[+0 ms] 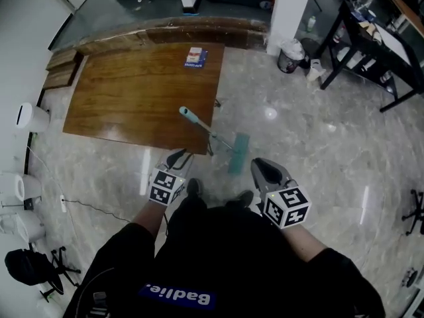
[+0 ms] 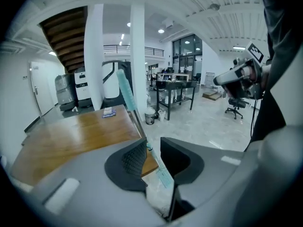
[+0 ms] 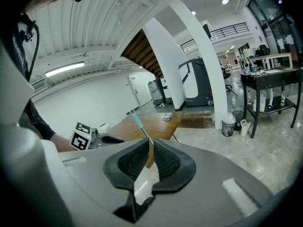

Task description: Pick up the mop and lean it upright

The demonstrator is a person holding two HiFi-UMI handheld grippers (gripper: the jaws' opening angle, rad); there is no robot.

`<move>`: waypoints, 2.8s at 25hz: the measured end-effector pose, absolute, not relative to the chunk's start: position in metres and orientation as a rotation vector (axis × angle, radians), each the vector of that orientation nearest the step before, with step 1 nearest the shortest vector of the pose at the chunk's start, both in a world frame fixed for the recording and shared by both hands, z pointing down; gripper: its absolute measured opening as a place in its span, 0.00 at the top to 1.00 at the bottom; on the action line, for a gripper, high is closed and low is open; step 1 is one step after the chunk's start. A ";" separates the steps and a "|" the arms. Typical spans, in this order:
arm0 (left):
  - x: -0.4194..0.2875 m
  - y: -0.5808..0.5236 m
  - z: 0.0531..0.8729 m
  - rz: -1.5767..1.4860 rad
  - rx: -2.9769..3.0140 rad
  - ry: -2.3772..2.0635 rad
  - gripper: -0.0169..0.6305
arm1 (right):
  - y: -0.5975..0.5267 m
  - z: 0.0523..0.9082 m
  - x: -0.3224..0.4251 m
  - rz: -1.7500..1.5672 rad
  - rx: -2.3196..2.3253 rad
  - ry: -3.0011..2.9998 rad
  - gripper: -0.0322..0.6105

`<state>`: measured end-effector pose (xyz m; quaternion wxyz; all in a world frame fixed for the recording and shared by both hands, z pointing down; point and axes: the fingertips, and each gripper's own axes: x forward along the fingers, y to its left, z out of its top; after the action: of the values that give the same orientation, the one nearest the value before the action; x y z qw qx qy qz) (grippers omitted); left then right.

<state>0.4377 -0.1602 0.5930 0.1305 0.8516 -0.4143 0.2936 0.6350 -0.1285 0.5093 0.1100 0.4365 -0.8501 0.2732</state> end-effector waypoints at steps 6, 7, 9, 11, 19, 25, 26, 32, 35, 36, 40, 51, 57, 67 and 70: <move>0.436 -0.129 0.540 0.683 2.588 -1.226 0.90 | -0.106 0.510 0.603 0.743 1.219 -2.519 0.90; 0.432 -0.124 0.533 0.652 2.603 -1.228 0.92 | -0.102 0.508 0.601 0.735 1.233 -2.517 0.91; 0.423 -0.114 0.521 0.585 2.627 -1.231 0.94 | -0.093 0.505 0.595 0.724 1.274 -2.506 0.92; 0.413 -0.103 0.512 0.534 2.649 -1.216 0.94 | -0.081 0.501 0.586 0.718 1.317 -2.493 0.93; 0.363 -0.045 0.486 0.546 2.746 -1.100 0.94 | -0.002 0.496 0.519 0.736 1.463 -2.430 0.95; 0.343 0.001 0.467 0.471 2.812 -0.984 0.94 | 0.060 0.503 0.487 0.736 1.513 -2.358 0.95; 0.343 0.009 0.464 0.453 2.819 -0.968 0.94 | 0.068 0.500 0.486 0.732 1.524 -2.346 0.95; 0.352 0.042 0.436 0.374 2.850 -0.926 0.94 | 0.095 0.473 0.486 0.649 1.553 -2.354 0.95; 0.365 0.059 0.421 0.361 2.854 -0.948 0.94 | 0.100 0.466 0.491 0.613 1.528 -2.398 0.95; 0.370 0.066 0.417 0.357 2.854 -0.955 0.94 | 0.102 0.463 0.494 0.602 1.518 -2.415 0.95; 0.394 0.092 0.403 0.293 2.829 -0.975 0.94 | 0.115 0.451 0.513 0.588 1.474 -2.476 0.95; 0.490 0.159 0.394 0.316 2.765 -1.027 0.94 | 0.172 0.443 0.583 0.511 1.428 -2.593 0.95; 0.514 0.179 0.387 0.256 2.807 -0.971 0.94 | 0.188 0.417 0.583 0.365 1.444 -2.653 0.95; 0.506 0.197 0.373 0.209 2.862 -0.853 0.94 | 0.201 0.393 0.558 0.302 1.452 -2.675 0.95; 0.496 0.202 0.375 0.211 2.872 -0.839 0.94 | 0.207 0.393 0.544 0.297 1.440 -2.671 0.95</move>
<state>0.4958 0.2022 0.3755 0.0708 0.9551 -0.2790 0.0701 0.5444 0.2066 0.3930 0.0465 0.4718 -0.8751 0.0973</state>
